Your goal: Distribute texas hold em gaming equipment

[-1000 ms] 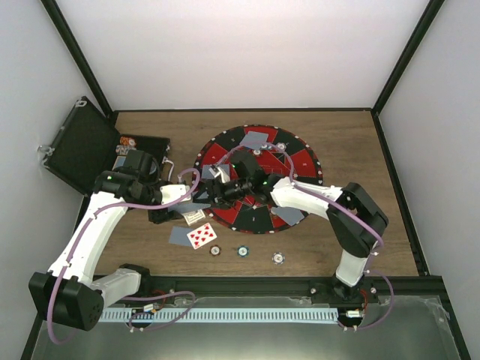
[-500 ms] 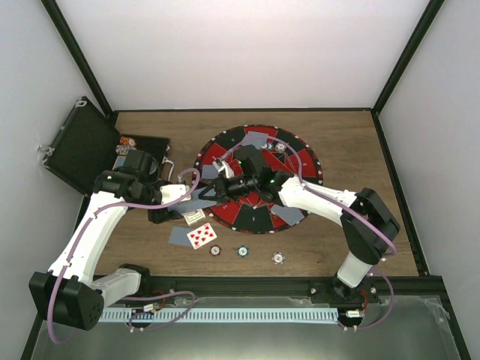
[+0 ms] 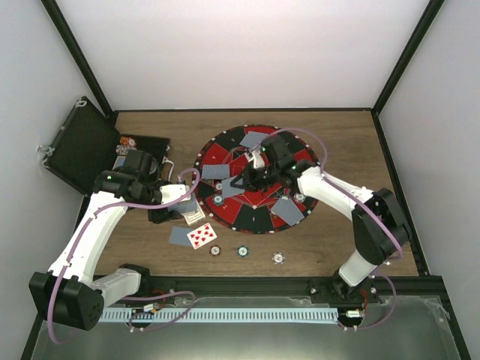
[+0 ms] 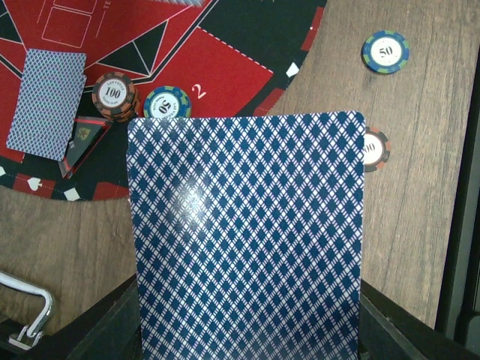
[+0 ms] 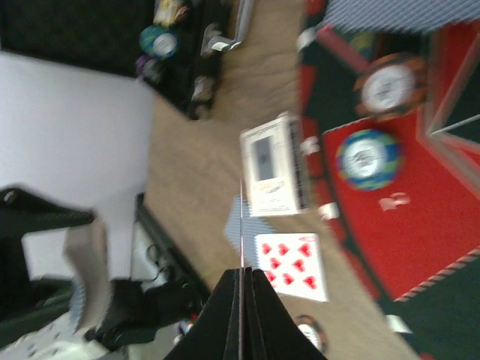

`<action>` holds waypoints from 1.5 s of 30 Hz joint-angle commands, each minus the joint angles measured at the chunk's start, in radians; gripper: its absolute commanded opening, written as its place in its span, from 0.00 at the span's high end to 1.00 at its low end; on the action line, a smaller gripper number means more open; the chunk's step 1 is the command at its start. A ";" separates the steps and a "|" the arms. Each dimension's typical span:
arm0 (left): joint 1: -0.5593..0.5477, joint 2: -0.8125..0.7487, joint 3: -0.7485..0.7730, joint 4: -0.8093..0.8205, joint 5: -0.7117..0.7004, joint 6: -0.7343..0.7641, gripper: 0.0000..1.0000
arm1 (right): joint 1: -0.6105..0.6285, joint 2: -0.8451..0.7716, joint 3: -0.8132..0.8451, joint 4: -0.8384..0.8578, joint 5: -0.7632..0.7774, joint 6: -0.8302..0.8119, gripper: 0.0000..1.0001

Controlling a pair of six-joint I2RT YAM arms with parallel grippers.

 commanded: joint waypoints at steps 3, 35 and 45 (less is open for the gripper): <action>0.004 -0.011 0.009 -0.003 0.014 0.010 0.96 | -0.041 0.114 0.286 -0.407 0.400 -0.393 0.99; 0.005 -0.026 0.026 -0.025 -0.016 -0.003 0.96 | 0.185 0.325 -0.068 0.476 1.175 -1.602 0.44; 0.005 -0.021 0.026 -0.027 -0.020 0.002 0.96 | 0.208 0.163 -0.072 0.243 1.126 -1.362 0.00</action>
